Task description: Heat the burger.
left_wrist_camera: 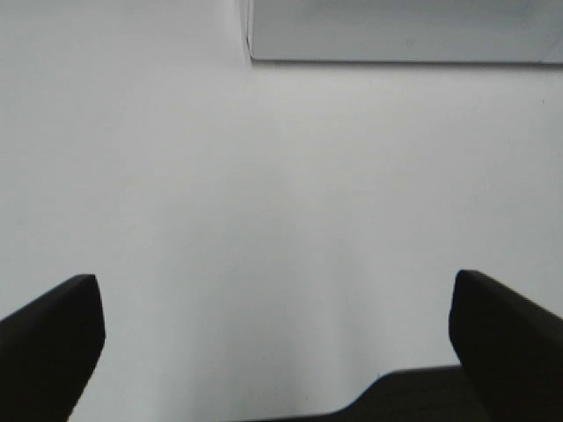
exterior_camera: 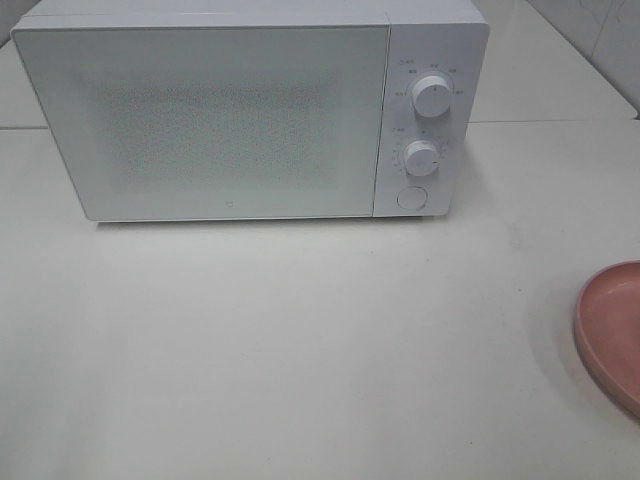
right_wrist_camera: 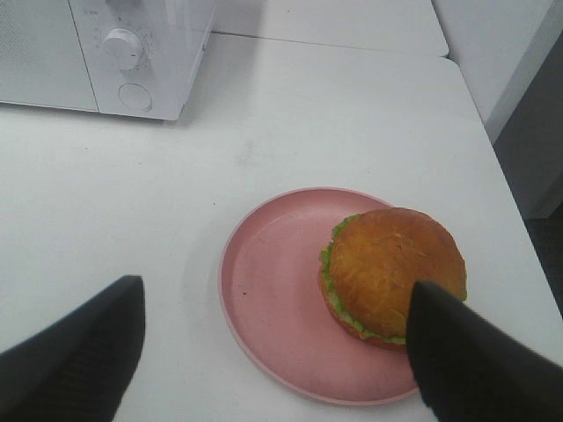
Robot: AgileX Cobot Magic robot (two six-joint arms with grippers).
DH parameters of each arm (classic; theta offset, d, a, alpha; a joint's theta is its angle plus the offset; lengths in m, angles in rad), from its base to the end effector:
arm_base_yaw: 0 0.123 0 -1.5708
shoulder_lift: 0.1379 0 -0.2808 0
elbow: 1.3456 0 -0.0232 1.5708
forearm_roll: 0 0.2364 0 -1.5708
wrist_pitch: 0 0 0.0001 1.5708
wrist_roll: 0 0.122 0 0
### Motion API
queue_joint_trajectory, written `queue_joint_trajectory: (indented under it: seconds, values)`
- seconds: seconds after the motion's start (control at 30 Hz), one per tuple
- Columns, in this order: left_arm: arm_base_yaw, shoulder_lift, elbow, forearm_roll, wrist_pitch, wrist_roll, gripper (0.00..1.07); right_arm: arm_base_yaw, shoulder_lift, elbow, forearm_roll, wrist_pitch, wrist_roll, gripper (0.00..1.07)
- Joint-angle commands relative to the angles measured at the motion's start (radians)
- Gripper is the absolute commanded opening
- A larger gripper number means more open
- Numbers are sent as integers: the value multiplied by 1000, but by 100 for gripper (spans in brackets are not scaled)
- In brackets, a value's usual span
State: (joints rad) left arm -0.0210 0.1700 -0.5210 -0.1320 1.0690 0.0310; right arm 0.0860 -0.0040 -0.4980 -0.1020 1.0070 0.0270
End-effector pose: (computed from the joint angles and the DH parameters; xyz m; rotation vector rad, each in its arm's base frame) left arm 0.0344 -0.0148 0.2583 0.0520 2.1968 -0.1572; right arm 0.0174 -0.0090 0.2620 -0.0570 1.9840 -0.0478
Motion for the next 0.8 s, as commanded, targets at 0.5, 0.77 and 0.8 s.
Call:
queue_joint_trajectory:
  seconds: [0.5,0.77,0.8]
  values:
    - [50,-199,5,-12,-1,-1,100,-4,-27,-3,-5,-14,-5,75]
    - [50,-196,5,-12,-1,0,100,-4,-27,-3,-5,-14,-5,75]
    - [50,-194,5,-12,-1,0,100,-4,-27,-3,-5,-14,-5,75]
